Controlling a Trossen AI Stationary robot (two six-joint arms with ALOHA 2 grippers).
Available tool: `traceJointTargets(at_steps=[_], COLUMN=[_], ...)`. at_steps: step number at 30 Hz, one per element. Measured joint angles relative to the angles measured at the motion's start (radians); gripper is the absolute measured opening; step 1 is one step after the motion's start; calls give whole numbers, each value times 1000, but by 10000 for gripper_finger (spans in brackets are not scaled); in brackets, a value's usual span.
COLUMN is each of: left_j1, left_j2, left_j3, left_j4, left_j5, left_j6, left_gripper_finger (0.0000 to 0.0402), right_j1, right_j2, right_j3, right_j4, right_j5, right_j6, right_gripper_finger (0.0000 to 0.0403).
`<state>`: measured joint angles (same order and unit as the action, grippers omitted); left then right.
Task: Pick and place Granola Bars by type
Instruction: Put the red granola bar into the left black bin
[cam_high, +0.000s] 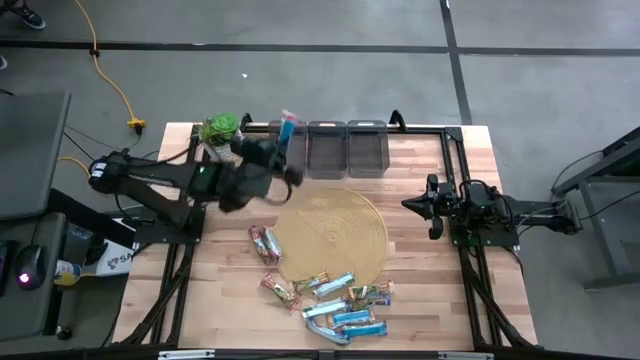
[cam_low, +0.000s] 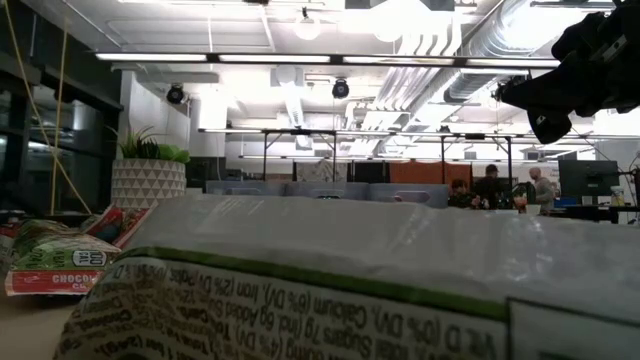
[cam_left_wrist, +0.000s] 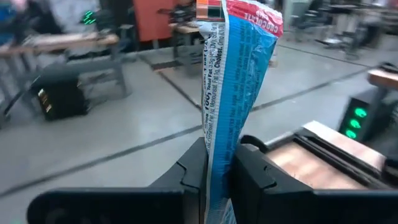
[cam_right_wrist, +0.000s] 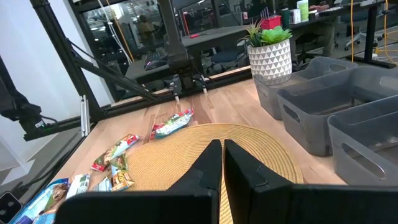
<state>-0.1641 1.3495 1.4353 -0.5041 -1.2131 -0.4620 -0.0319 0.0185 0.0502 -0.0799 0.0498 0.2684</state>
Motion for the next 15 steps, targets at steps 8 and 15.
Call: traceJointTargets(at_steps=[8, 15], left_j1=[298, 591], left_j2=[0, 22], left_j3=[0, -19], left_j4=[-103, -362], left_j5=[313, 715], left_j6=[-196, -417], left_gripper_finger=[44, 44], right_j1=[0, 0], right_j2=[0, 0], right_j3=[0, 0], right_j4=[0, 0], right_j5=[0, 0], right_j6=[0, 0], right_gripper_finger=[0, 0])
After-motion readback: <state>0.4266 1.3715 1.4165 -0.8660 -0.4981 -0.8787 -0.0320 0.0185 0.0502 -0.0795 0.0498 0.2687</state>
